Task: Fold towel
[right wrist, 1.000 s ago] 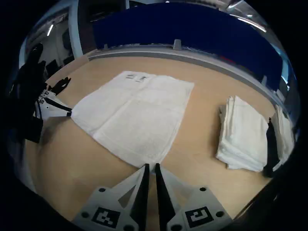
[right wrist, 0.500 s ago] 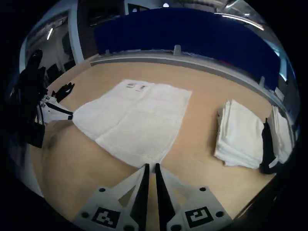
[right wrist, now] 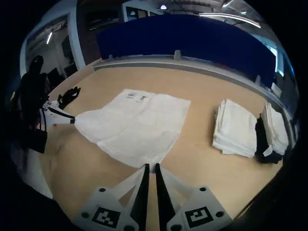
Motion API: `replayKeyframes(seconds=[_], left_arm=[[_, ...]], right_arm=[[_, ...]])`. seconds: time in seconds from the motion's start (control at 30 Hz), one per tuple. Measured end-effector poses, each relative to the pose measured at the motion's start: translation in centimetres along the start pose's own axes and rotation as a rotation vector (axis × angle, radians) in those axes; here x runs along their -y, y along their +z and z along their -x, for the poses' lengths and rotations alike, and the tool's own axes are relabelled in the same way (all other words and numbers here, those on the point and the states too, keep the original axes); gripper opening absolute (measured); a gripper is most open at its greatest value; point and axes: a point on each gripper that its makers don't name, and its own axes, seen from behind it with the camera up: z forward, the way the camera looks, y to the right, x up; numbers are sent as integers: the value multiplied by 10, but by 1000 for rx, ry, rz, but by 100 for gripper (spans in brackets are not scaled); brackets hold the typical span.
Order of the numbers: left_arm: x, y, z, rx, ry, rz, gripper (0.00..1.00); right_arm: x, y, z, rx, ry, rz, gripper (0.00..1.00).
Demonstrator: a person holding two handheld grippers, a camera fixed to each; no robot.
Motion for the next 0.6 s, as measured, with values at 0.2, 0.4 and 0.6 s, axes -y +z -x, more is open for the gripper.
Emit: replayKeyframes(seconds=[0.2, 0.4, 0.6], left_arm=[[-7, -18, 2, -10, -20, 1, 9], [-12, -29, 7, -11, -31, 6, 9], [-18, -34, 11, -15, -29, 10, 9]], right_arm=[[10, -17, 2, -6, 16, -9, 11], [15, -25, 5, -5, 14, -12, 11], [18, -33, 4, -7, 8, -9, 11]])
